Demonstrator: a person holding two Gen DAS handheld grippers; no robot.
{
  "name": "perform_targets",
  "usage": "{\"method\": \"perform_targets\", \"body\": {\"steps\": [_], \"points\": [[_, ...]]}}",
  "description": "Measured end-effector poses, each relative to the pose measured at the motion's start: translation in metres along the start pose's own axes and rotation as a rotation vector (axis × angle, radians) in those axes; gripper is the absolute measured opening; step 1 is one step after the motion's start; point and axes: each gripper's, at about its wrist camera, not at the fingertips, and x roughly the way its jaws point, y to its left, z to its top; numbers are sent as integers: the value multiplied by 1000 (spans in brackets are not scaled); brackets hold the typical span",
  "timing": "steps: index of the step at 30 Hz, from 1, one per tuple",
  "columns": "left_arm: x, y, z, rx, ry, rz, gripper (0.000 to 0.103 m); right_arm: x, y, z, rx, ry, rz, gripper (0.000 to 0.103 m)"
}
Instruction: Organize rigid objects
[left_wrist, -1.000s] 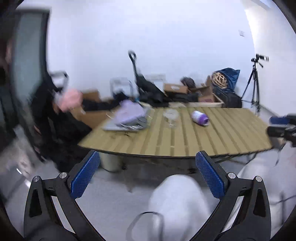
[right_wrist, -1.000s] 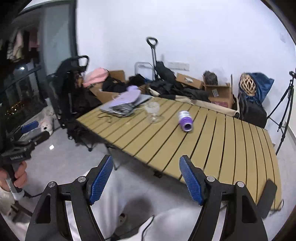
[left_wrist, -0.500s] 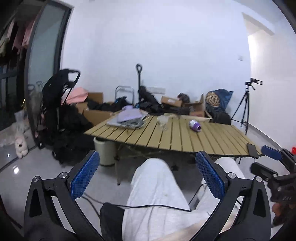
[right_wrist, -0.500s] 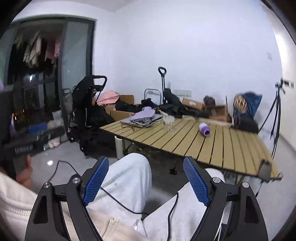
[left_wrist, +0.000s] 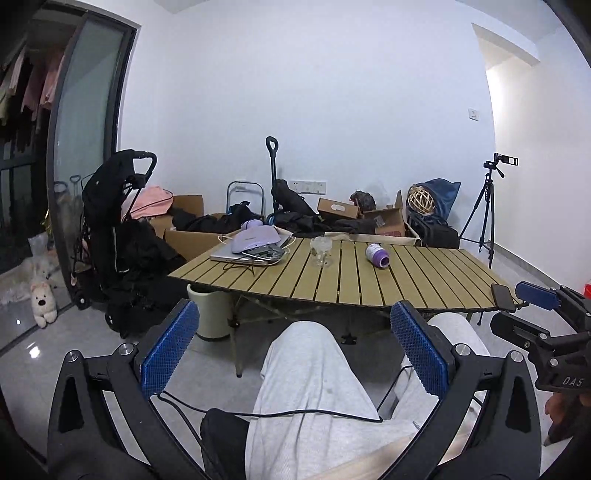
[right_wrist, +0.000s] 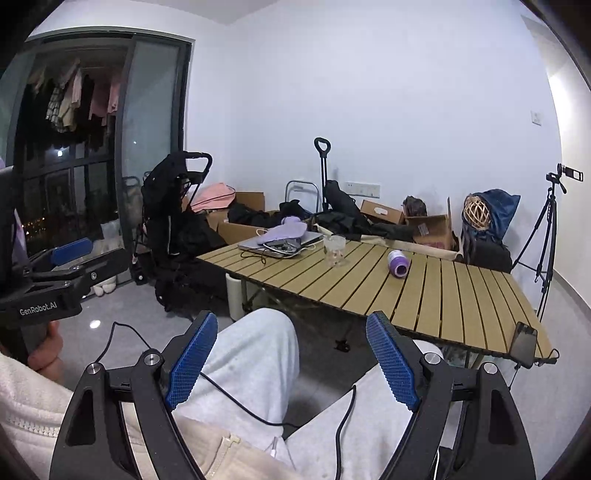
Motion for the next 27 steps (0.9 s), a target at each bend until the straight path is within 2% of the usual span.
{"method": "perform_targets", "body": {"steps": [27], "points": [[-6, 0, 1, 14, -21, -8, 103, -1, -4, 4, -1, -4, -2, 87]]}}
